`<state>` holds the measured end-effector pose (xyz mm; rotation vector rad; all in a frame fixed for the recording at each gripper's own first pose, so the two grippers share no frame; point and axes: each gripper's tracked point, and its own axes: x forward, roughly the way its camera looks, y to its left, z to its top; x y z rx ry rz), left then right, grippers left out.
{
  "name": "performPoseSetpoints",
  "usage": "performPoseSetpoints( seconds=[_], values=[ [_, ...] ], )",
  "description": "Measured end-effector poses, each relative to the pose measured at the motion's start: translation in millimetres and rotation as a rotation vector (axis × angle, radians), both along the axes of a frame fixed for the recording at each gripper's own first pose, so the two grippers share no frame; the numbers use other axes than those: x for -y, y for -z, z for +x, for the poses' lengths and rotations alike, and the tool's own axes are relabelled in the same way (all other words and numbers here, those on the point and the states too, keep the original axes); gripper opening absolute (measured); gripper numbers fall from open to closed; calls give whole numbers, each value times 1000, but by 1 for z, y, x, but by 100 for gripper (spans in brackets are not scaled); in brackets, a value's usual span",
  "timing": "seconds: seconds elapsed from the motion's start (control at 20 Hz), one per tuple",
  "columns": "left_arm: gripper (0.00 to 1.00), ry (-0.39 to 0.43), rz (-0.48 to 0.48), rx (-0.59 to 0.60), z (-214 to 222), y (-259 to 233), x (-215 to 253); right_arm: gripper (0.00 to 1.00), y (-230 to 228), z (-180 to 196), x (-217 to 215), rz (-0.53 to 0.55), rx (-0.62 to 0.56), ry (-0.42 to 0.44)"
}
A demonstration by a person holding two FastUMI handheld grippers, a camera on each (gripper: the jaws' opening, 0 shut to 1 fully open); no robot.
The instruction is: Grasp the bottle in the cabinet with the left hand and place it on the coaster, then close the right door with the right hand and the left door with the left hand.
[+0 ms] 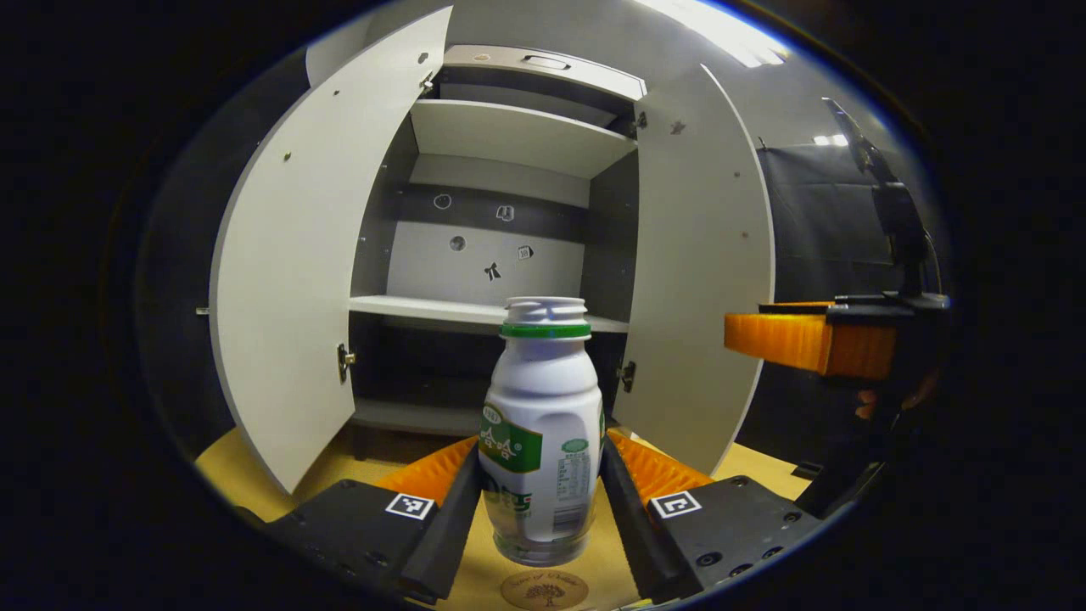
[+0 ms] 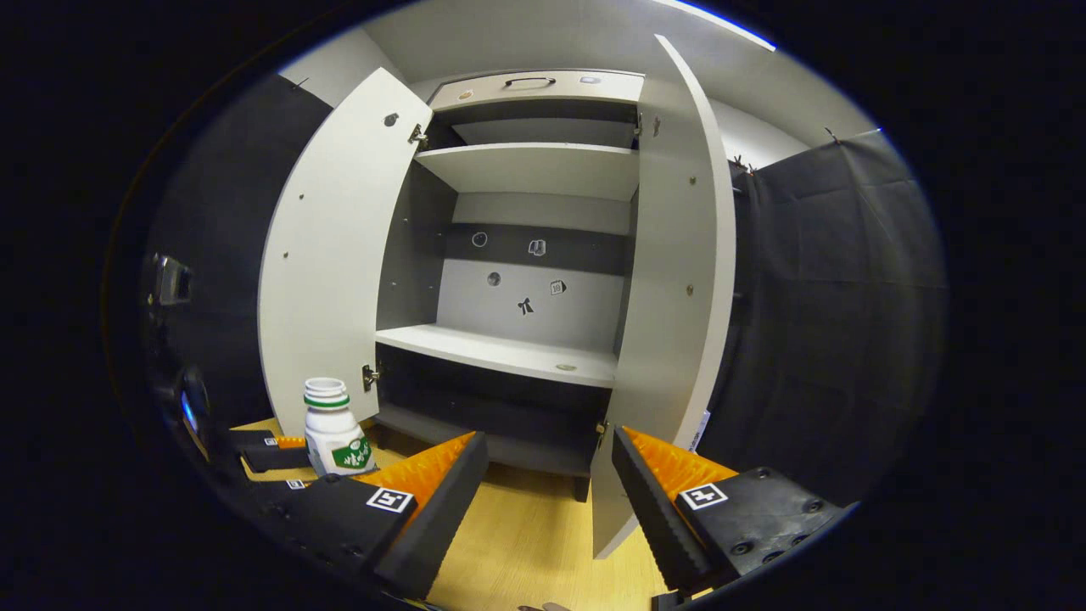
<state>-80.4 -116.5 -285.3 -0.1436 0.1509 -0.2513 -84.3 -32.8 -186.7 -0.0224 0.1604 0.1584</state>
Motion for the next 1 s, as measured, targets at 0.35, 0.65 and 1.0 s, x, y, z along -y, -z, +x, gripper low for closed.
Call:
performPoseSetpoints(
  seconds=[0.35,0.65,1.0],
  values=[
    [78,-43,170,0,-22,84,30,98,68,-41,18,39,-130,-45],
    [78,-91,159,-35,-21,120,26,98,88,-55,31,21,-161,-79],
    [83,-135,216,5,-29,123,18,98,98,-63,26,20,-182,-118]
  ],
)
